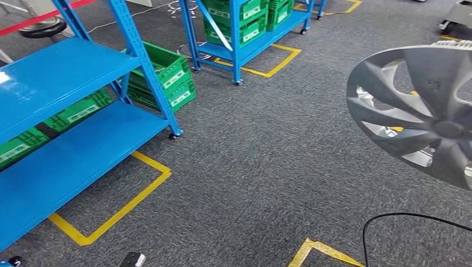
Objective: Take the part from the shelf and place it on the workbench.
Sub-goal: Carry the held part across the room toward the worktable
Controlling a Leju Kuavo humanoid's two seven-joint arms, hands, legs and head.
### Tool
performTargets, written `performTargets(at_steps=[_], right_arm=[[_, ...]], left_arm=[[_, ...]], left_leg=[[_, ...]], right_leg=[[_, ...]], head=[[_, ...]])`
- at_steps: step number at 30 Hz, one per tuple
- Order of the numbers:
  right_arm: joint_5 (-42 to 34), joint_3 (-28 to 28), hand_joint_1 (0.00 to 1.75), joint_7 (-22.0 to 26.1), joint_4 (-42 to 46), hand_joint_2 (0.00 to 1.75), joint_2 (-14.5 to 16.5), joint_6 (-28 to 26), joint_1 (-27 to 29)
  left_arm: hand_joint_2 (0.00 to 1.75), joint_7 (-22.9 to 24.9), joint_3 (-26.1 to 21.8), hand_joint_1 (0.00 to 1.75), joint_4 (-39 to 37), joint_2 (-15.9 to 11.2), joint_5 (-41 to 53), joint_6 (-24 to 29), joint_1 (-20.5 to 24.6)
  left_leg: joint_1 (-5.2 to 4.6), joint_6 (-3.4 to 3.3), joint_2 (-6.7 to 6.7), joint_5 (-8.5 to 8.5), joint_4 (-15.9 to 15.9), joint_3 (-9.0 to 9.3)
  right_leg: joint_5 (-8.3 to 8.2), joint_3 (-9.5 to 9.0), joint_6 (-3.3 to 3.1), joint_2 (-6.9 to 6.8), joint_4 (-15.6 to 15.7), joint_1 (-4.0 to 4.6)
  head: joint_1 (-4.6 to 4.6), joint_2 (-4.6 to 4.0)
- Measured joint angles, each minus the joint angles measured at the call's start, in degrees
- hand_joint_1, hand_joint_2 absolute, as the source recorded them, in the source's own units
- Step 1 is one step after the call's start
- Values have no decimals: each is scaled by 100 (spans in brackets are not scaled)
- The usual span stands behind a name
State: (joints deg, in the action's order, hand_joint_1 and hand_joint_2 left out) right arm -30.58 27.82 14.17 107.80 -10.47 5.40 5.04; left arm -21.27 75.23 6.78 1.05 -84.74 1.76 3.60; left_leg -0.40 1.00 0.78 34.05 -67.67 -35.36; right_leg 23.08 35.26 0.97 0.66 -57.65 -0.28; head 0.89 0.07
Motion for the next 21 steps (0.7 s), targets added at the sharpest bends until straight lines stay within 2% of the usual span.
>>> performTargets(at_steps=[1,2,3,4,5,6,7,8,9,10,11,12,13,14,15,16,17,18,19,20,21], right_arm=[[-29,7,175,-8,-9,175,0,11,-6],[-49,16,175,-13,-16,175,0,26,-4],[-61,25,175,-15,-22,175,0,41,-2],[-68,31,175,-17,-26,175,0,58,0],[-72,33,175,-18,-27,175,0,74,1],[-75,36,175,-19,-27,175,0,85,-2],[-77,38,175,-20,-27,175,0,94,-4],[-77,42,175,-23,-27,175,-2,101,-2],[-75,50,175,-28,-27,175,-4,106,8],[-73,60,175,-35,-27,175,-7,110,25],[-68,75,175,-41,-28,175,-11,115,48],[-60,90,175,-45,-29,175,-18,121,63],[-45,97,175,-46,-30,175,-25,133,70],[-23,95,175,-46,-31,175,-31,149,78],[1,87,175,-45,-33,175,-34,165,86],[22,76,175,-45,-38,175,-33,179,104],[38,65,175,-45,-45,175,-31,188,125],[46,56,175,-45,-59,175,-27,192,142],[51,46,175,-45,-73,175,-25,195,152],[55,38,175,-44,-88,175,-23,198,158],[64,31,175,-40,-102,175,-21,199,159]], left_arm=[[175,-1,0,0,0,2,3,1,-9],[175,-1,0,0,0,2,8,1,-17],[175,-1,0,0,0,3,15,1,-23],[175,-1,0,0,0,3,26,0,-25],[175,-1,0,0,0,2,38,-3,-23],[175,-1,1,0,0,3,47,-8,-20],[175,-2,1,0,0,4,55,-14,-17],[175,-3,2,0,0,5,57,-20,-14],[175,-5,3,0,0,7,56,-23,-13],[175,-7,3,0,0,5,54,-26,-12],[175,-10,4,0,0,1,51,-28,-8],[175,-15,4,0,0,-3,49,-31,-5],[175,-19,4,0,0,-5,45,-33,-2],[175,-22,4,0,0,-6,44,-36,-6],[175,-22,4,0,0,-6,43,-36,-17],[175,-19,5,0,0,-10,43,-36,-30],[175,-14,5,0,0,-16,43,-37,-40],[175,-8,6,0,0,-22,44,-38,-45],[175,-2,7,0,0,-27,44,-39,-44],[175,5,7,0,0,-30,45,-42,-41],[175,19,7,0,-1,-38,47,-43,-38]], left_leg=[[0,1,-39,133,-364,-180],[1,1,-50,154,-564,-290],[3,-2,-56,57,-544,-296],[10,-5,-79,-136,-303,-192],[26,-4,-165,-367,74,-15],[54,-2,-337,-541,474,171],[80,-3,-485,-647,778,311],[96,-13,-599,-682,951,386],[99,-33,-631,-672,1012,406],[96,-67,-554,-678,1015,402],[94,-106,-475,-693,1025,403],[93,-145,-396,-708,1036,406],[94,-179,-313,-719,1047,408],[83,-203,-231,-719,1051,410],[72,-220,-147,-714,1051,409],[65,-226,-58,-708,1051,410],[60,-228,30,-701,1050,411],[58,-224,115,-692,1050,415],[57,-213,195,-680,1050,425],[57,-196,270,-661,1049,443],[49,-170,338,-638,1049,466]], right_leg=[[-5,9,-8,81,-1,-2],[-10,17,-10,167,-3,-5],[-17,22,-5,257,-5,-11],[-25,24,5,348,-10,-21],[-33,28,22,438,-16,-34],[-38,46,46,523,-39,-35],[-46,74,74,601,-59,-38],[-59,108,109,676,-70,-43],[-79,141,149,753,-71,-50],[-104,168,187,826,-53,-66],[-110,196,220,789,-58,-70],[-67,249,246,650,-127,-63],[44,348,268,450,-315,-52],[219,497,286,215,-636,-42],[422,682,306,69,-1044,-41],[591,860,323,5,-1444,-49],[685,978,335,-18,-1722,-57],[674,994,342,-28,-1796,-64],[562,887,346,-45,-1633,-71],[392,680,348,-98,-1290,-77],[248,435,357,-232,-872,-68]], head=[[-3,0],[-3,0],[-2,0],[-4,0],[-4,0],[-4,0],[-1,0],[-1,0],[0,0],[1,0],[-1,0],[16,0],[32,0],[47,0],[62,0],[62,0],[63,0],[63,0],[63,0],[63,0],[64,0]])
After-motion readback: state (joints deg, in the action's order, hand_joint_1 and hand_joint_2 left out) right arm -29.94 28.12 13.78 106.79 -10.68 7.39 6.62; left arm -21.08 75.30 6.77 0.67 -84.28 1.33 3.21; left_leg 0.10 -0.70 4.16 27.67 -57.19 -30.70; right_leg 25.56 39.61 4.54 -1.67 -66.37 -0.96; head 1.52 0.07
